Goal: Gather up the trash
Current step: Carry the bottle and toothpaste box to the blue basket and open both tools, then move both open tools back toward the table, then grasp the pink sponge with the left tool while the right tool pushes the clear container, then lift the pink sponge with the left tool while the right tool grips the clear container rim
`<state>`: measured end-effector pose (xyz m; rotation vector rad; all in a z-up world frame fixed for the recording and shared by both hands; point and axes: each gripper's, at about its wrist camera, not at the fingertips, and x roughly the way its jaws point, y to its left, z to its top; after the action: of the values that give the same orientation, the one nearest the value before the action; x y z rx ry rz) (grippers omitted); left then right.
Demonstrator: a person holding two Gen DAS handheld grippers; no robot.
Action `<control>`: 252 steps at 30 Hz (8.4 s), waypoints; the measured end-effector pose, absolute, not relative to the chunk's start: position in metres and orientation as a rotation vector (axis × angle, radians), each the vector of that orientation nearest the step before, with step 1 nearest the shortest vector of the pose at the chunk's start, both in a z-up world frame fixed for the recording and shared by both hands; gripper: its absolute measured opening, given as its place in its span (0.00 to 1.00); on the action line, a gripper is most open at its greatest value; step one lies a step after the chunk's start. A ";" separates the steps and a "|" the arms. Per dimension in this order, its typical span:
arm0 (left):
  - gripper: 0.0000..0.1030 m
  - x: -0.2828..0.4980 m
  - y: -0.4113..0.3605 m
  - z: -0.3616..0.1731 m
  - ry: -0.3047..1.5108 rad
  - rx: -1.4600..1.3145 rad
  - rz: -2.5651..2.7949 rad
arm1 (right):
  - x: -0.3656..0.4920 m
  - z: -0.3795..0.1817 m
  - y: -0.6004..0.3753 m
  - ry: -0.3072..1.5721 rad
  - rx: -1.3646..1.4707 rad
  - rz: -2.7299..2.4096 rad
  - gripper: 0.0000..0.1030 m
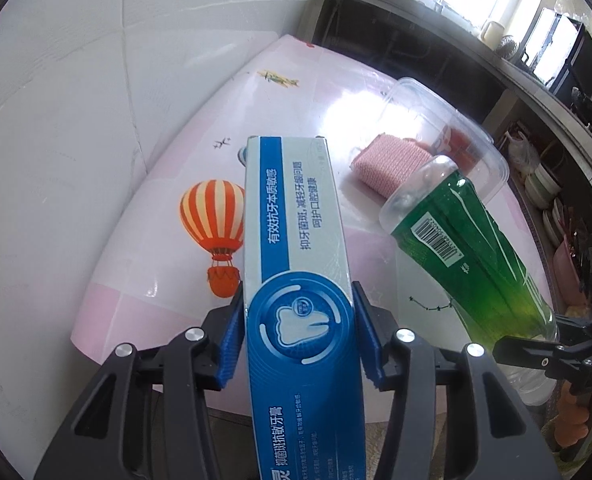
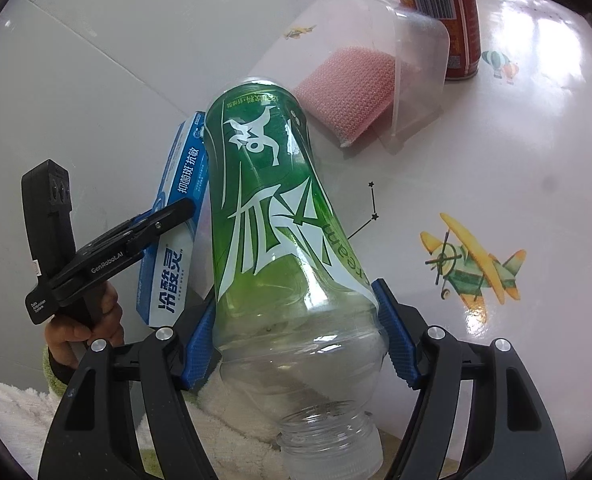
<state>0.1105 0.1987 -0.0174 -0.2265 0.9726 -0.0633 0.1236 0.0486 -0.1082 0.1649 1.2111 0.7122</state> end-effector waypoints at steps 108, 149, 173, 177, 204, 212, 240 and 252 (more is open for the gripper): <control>0.70 0.113 0.016 0.046 0.805 -0.099 -0.483 | 0.084 -0.143 -0.321 0.852 0.629 0.141 0.79; 0.18 0.207 0.157 -0.048 0.979 -0.742 -0.126 | 0.235 -0.102 -0.044 0.876 -0.018 0.492 0.79; 0.07 0.125 0.205 -0.032 0.893 -0.389 0.096 | 0.218 -0.114 -0.038 0.941 -0.131 0.321 0.13; 0.08 0.125 0.202 -0.030 0.898 -0.396 0.083 | 0.198 -0.117 -0.064 0.973 -0.074 0.304 0.12; 0.86 0.198 0.104 -0.037 0.943 -0.105 0.017 | 0.122 -0.138 -0.205 1.011 0.314 0.057 0.30; 0.86 0.175 0.064 -0.038 1.016 -0.075 -0.301 | 0.114 -0.124 -0.214 0.973 0.320 0.078 0.40; 0.79 0.152 0.022 -0.052 1.079 0.071 -0.305 | 0.139 -0.146 -0.198 1.073 0.163 0.116 0.11; 0.78 0.127 0.029 -0.048 1.105 0.040 -0.317 | 0.106 -0.140 -0.212 1.088 0.222 0.128 0.05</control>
<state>0.1268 0.0294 -0.0483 0.0402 1.1053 -0.3167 0.1063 -0.2122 -0.1398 0.2220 1.0881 0.1275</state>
